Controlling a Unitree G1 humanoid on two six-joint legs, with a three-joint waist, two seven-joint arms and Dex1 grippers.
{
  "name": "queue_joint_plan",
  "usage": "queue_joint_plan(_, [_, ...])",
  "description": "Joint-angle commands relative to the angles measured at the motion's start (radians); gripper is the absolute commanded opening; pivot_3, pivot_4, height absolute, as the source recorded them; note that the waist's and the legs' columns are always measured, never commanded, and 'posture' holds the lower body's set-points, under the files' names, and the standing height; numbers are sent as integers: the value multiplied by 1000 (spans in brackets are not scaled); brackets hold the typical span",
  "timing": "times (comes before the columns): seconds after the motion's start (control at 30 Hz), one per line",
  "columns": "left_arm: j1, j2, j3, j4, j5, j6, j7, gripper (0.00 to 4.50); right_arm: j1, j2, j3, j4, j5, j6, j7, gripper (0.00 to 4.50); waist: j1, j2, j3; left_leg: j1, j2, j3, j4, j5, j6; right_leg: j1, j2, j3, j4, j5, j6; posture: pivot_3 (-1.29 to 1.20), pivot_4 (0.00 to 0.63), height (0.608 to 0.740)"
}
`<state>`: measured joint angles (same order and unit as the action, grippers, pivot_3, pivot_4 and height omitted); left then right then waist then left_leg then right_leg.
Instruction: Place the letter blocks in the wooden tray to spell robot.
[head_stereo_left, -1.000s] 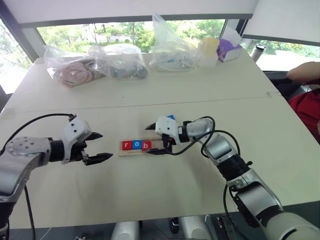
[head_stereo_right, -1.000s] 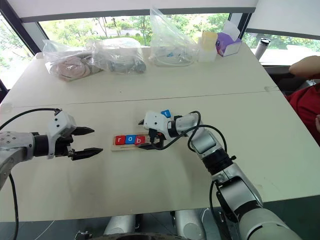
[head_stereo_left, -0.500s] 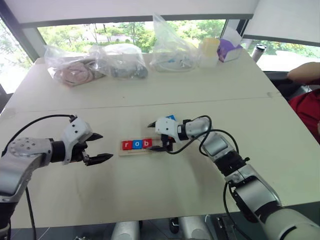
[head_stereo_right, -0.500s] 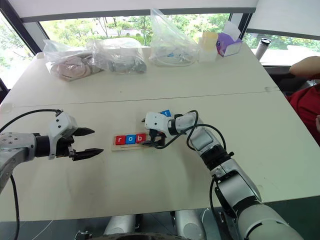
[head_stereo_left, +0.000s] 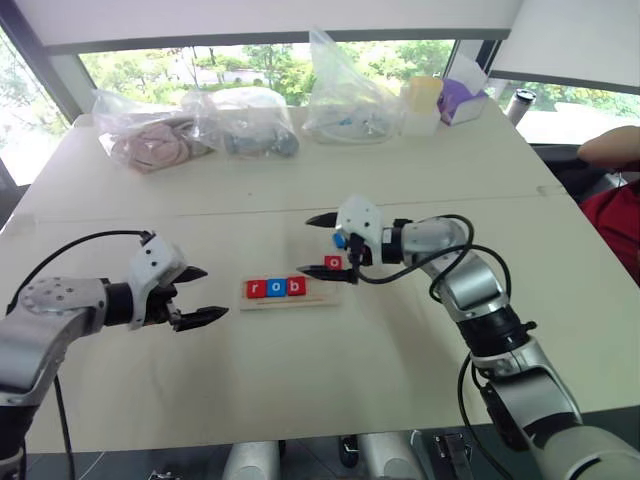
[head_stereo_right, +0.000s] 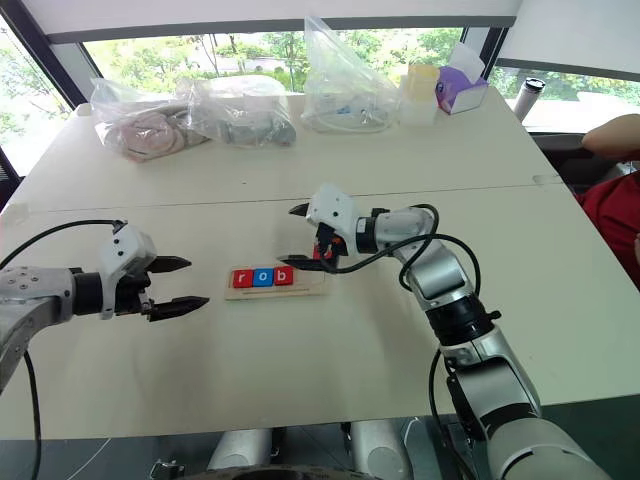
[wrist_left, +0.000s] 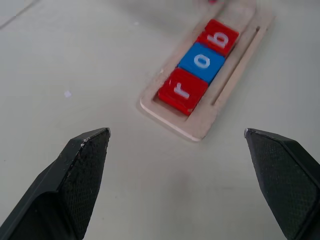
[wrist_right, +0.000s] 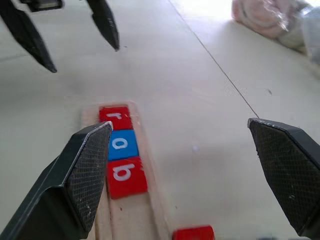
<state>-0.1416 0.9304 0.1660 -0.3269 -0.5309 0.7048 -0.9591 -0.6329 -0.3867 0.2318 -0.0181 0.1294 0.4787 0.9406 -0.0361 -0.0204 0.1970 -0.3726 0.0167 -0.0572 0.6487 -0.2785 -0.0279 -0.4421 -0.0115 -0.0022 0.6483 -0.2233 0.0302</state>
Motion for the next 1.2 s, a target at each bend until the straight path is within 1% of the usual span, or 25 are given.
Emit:
queue_joint_plan(0.03, [-34,1,31,-28,-28,14,10,4500,23,37,-45,-50,-2,304,-163,4458,0,0,0,0,0,0,0,0,0,0,0,0,0,0,0,0,150,740])
queue_joint_plan(0.07, [-31,4,19,-27,-18,10,10,4500,21,91,-87,-74,29,425,-226,4458,-5,0,0,0,0,0,0,0,0,0,0,0,0,0,0,0,150,740])
queue_joint_plan(0.13, [-24,4,6,-27,-8,5,13,4500,20,157,-132,-143,81,600,-287,4458,-11,0,0,0,0,1,0,0,0,-1,0,1,1,0,0,0,150,740])
queue_joint_plan(0.2, [-25,-1,2,-31,-9,7,18,4500,13,197,-165,-195,89,718,-349,4458,-9,0,0,0,1,0,0,0,0,-2,0,2,2,1,-1,0,150,740])
queue_joint_plan(0.3, [-35,-8,-9,-31,-8,11,26,4500,8,246,-231,-258,55,882,-478,4458,-4,0,0,0,1,-2,-1,0,0,-2,1,0,2,0,-1,0,150,740])
queue_joint_plan(0.43, [-50,-21,-42,-6,7,-11,25,4500,-6,306,-283,-317,41,1036,-584,4458,0,0,0,-1,-1,-1,0,0,0,-1,0,0,0,0,-1,0,150,740])
queue_joint_plan(0.6, [-83,-64,-75,13,19,-24,38,4500,-18,360,-279,-298,26,1093,-674,4458,-8,0,0,-1,-1,0,0,0,0,-1,0,0,0,0,0,0,150,740])
queue_joint_plan(0.73, [-76,-111,-92,17,39,-43,62,4500,-36,423,-258,-203,12,1054,-735,4458,-11,0,0,0,0,0,-1,0,0,-1,1,0,0,0,0,0,150,740])
queue_joint_plan(0.9, [-56,-136,-86,12,50,-53,87,4500,-58,444,-254,-117,5,1014,-778,4458,-10,0,-1,0,0,-1,-1,0,0,-1,1,0,1,0,0,0,150,740])
queue_joint_plan(1.03, [-42,-148,-87,12,59,-66,102,4500,-54,456,-194,-62,-1,984,-802,4458,-12,-1,-2,2,0,-1,-1,0,0,0,1,0,1,-1,2,0,150,740])
queue_joint_plan(1.07, [-42,-152,-85,10,59,-67,106,4500,-45,454,-157,-54,-2,976,-803,4458,-12,-1,-2,2,0,-1,0,0,0,1,1,0,1,-1,2,0,150,740])
queue_joint_plan(1.1, [-41,-158,-83,9,58,-67,109,4500,-34,453,-119,-47,-4,970,-805,4226,-13,-1,-3,2,0,-1,0,0,0,1,1,0,1,-1,1,0,150,740])
queue_joint_plan(1.17, [-42,-165,-82,11,60,-69,115,4500,-11,450,-51,-37,-8,959,-805,3602,-15,-2,-3,3,0,-1,0,0,0,1,1,0,1,-1,1,0,150,740])
queue_joint_plan(1.2, [-43,-168,-84,10,62,-69,118,4500,-4,448,-38,-34,-9,955,-804,3036,-18,-3,-5,3,1,-1,-1,0,0,1,1,0,1,-2,0,0,150,740])
